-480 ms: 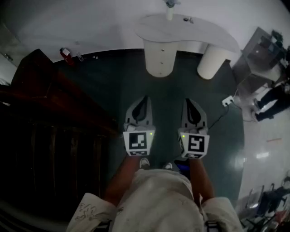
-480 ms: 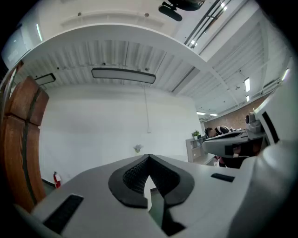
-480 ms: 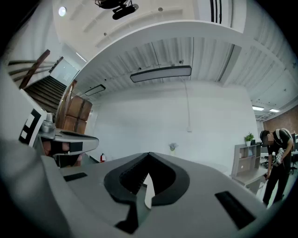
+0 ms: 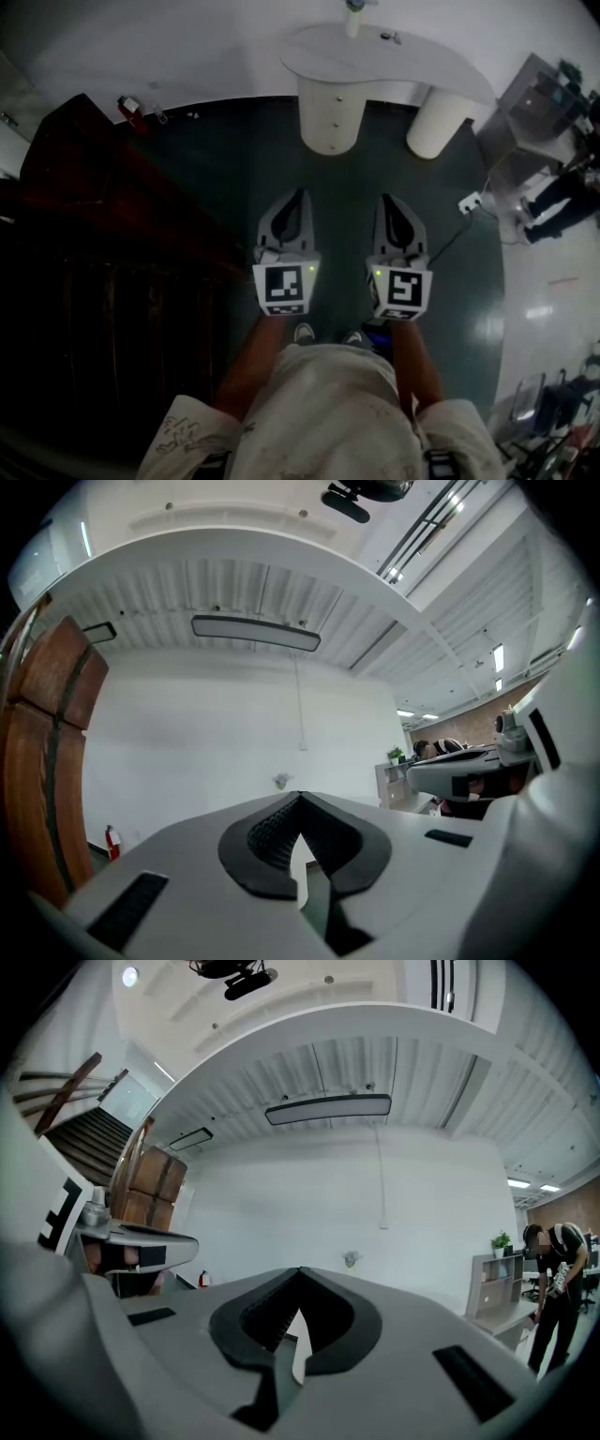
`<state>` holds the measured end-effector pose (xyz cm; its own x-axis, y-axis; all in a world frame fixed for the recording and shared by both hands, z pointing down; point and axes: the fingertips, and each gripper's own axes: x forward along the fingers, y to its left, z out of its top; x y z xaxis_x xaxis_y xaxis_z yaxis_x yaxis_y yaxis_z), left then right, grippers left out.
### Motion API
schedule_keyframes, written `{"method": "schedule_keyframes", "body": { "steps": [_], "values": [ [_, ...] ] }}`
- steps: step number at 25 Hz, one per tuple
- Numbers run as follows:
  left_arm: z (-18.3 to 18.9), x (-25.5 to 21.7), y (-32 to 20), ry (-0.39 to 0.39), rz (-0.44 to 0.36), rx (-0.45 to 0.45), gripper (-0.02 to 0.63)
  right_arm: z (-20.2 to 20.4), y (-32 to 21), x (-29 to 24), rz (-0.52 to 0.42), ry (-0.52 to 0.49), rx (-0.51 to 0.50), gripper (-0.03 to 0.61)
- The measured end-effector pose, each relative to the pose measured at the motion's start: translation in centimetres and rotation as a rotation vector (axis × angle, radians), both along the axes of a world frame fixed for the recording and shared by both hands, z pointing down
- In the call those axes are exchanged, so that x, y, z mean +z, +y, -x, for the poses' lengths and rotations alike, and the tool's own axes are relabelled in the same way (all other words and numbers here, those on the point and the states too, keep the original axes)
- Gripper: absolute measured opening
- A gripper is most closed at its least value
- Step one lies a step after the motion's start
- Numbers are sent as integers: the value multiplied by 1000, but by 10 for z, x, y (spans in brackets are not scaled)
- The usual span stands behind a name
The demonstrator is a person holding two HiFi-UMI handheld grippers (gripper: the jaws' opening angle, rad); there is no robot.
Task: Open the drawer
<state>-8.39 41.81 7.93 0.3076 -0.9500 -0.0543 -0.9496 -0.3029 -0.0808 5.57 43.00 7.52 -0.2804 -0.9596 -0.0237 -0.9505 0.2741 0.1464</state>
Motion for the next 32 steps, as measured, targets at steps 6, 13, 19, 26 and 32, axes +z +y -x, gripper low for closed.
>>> {"method": "schedule_keyframes", "body": {
  "steps": [6,13,19,26,32],
  "values": [
    [26,9,-3,10,19,30,2,24,1,-4,-37,-24,44,5],
    [36,17,-11,13,37,44,2,26,-6,1,-26,-30,76,5],
    [29,18,-35,4,28,46,2,23,-33,4,-27,-39,62,5],
    [16,17,-98,17,30,18,2,13,-98,8,-20,-43,37,5],
    [-15,13,-168,23,41,-2,2,-15,-171,8,-1,-45,13,5]
  ]
}}
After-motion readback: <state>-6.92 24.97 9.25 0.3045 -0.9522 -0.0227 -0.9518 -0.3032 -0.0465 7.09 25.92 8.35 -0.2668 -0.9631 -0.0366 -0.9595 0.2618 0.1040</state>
